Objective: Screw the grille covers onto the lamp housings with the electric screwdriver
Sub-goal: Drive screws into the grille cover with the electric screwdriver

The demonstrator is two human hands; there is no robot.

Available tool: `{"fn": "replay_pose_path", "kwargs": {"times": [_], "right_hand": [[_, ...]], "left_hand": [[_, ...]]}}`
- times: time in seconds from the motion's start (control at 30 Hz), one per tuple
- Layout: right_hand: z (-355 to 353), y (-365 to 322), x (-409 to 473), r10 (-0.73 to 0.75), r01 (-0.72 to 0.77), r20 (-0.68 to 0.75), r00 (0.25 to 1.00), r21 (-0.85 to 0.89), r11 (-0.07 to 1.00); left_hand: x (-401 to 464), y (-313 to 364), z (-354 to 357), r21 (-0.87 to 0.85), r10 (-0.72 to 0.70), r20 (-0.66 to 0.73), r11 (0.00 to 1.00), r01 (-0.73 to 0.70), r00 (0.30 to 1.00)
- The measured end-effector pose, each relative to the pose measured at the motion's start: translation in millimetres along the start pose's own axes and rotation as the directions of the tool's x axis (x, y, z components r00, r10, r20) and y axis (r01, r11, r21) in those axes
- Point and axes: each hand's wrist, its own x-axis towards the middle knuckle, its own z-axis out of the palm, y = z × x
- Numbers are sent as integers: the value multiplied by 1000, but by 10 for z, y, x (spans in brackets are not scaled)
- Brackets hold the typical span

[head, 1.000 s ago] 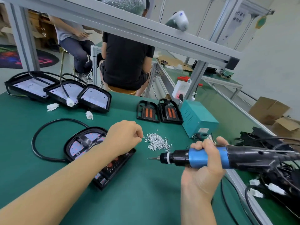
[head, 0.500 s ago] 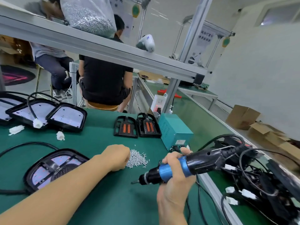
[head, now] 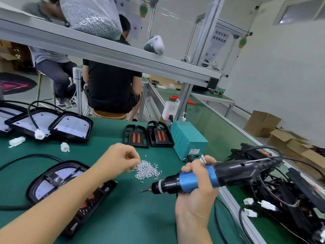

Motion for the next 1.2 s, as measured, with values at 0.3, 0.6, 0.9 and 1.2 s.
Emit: {"fn": "replay_pose_path", "kwargs": {"times": [0.3, 0.6, 0.9, 1.2], "right_hand": [[236, -30, -137, 100, -110, 152, 983, 59, 992], [488, 124, -390, 139, -174, 245, 960, 128, 976], [654, 243, -541, 169, -210, 288, 942, 117, 971], [714, 312, -655, 195, -232, 313, 929, 84, 969]], "left_hand": [[-714, -83, -247, -581, -203, -74, 804, 123, 976], [-1105, -216, -422, -631, -230, -129, 770, 99, 965], [-1333, -268, -492, -726, -251, -151, 684, 65, 956], [-1418, -313, -524, -710, -224, -172, 703, 37, 959]]}}
